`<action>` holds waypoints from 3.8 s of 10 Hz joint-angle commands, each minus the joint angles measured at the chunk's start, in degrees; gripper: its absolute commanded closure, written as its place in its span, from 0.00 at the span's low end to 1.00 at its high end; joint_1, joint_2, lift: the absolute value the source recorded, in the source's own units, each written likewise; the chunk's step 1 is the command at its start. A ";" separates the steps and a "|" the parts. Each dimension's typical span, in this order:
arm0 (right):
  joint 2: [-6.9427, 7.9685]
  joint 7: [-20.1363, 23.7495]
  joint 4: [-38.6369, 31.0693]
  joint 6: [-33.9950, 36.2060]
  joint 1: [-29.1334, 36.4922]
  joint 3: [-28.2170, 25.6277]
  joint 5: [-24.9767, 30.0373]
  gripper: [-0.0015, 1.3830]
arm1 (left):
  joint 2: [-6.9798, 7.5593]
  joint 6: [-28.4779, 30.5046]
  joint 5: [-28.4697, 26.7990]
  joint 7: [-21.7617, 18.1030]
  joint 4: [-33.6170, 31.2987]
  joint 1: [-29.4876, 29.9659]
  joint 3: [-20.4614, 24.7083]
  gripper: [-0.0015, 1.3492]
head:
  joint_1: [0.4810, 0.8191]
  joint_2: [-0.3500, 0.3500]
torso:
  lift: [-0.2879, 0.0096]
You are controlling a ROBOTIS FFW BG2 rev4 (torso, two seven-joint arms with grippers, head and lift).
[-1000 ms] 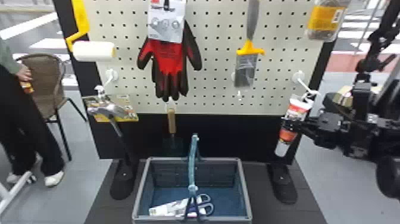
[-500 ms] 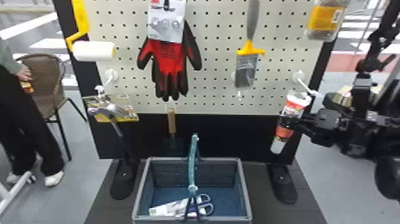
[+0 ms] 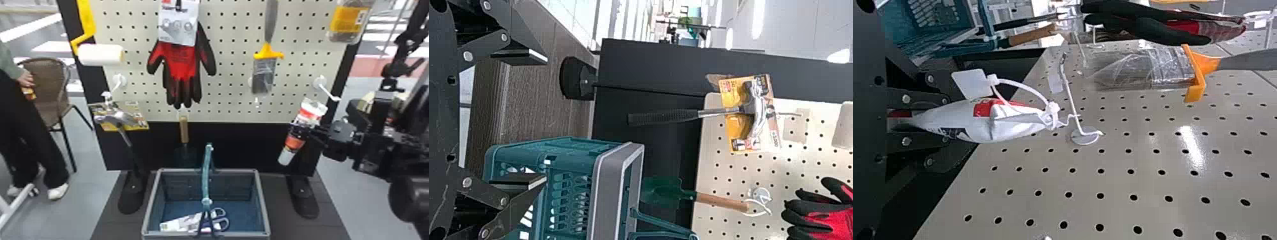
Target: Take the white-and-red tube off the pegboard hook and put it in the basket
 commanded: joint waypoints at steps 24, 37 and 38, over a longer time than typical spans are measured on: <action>9.30 -4.80 22.60 -9.54 -1.54 11.30 -17.41 0.79 | -0.15 1.57 -0.57 0.19 1.16 -0.86 -1.06 0.33 | 0.20 0.50 | 0.63; 9.74 -4.63 28.50 -8.05 -4.00 22.03 -22.51 0.21 | -0.15 1.57 -0.40 0.19 2.00 -1.48 -1.50 0.33 | 0.20 0.50 | 0.63; 9.74 -4.63 28.50 -8.05 -4.00 22.03 -22.60 0.07 | -0.15 1.57 -0.40 0.19 2.00 -1.48 -1.50 0.33 | 0.20 0.50 | 0.63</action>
